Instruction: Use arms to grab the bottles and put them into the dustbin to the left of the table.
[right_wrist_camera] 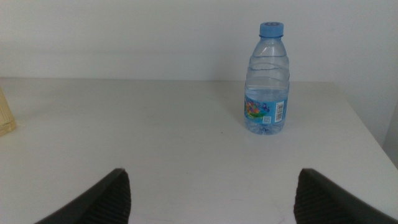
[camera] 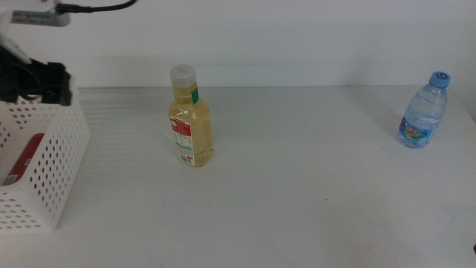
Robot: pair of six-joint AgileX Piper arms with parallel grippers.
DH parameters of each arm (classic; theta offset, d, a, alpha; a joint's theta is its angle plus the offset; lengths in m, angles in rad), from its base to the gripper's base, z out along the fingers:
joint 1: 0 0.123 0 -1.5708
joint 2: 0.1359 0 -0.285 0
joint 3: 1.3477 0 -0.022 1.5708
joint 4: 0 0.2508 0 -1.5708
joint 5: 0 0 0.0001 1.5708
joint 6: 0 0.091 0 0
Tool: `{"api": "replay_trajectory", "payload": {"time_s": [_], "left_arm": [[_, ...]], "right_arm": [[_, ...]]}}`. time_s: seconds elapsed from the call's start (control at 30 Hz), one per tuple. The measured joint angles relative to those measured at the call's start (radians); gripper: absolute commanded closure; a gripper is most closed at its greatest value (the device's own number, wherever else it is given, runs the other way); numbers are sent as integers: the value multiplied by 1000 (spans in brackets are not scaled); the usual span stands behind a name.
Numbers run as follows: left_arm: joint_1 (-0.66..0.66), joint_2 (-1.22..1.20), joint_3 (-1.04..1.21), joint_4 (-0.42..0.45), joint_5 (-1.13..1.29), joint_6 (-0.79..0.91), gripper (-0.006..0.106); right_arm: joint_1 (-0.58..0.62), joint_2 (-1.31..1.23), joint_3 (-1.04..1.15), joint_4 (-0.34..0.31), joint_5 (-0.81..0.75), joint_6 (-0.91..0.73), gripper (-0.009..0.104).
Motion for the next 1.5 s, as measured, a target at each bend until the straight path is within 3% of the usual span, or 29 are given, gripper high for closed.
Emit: {"api": "replay_trajectory", "payload": {"time_s": [0.5, 0.77, 1.07, 1.2, 1.5], "left_arm": [[-338, -333, 558, 6, -597, -72, 24], [-458, -374, 874, 8, -1067, -72, 24], [-474, -375, 1106, -7, -1477, -76, 18], [-474, -377, 1131, -43, -1525, -80, 13], [-474, -380, 1134, -27, -1545, -119, 13]], "right_arm": [[0, 0, 0, 0, 0, 0, 23], [0, 0, 0, 0, 0, 0, 23], [0, 0, 0, 0, 0, 0, 23], [0, 0, 0, 0, 0, 0, 23], [0, 0, 0, 0, 0, 0, 23]]}}
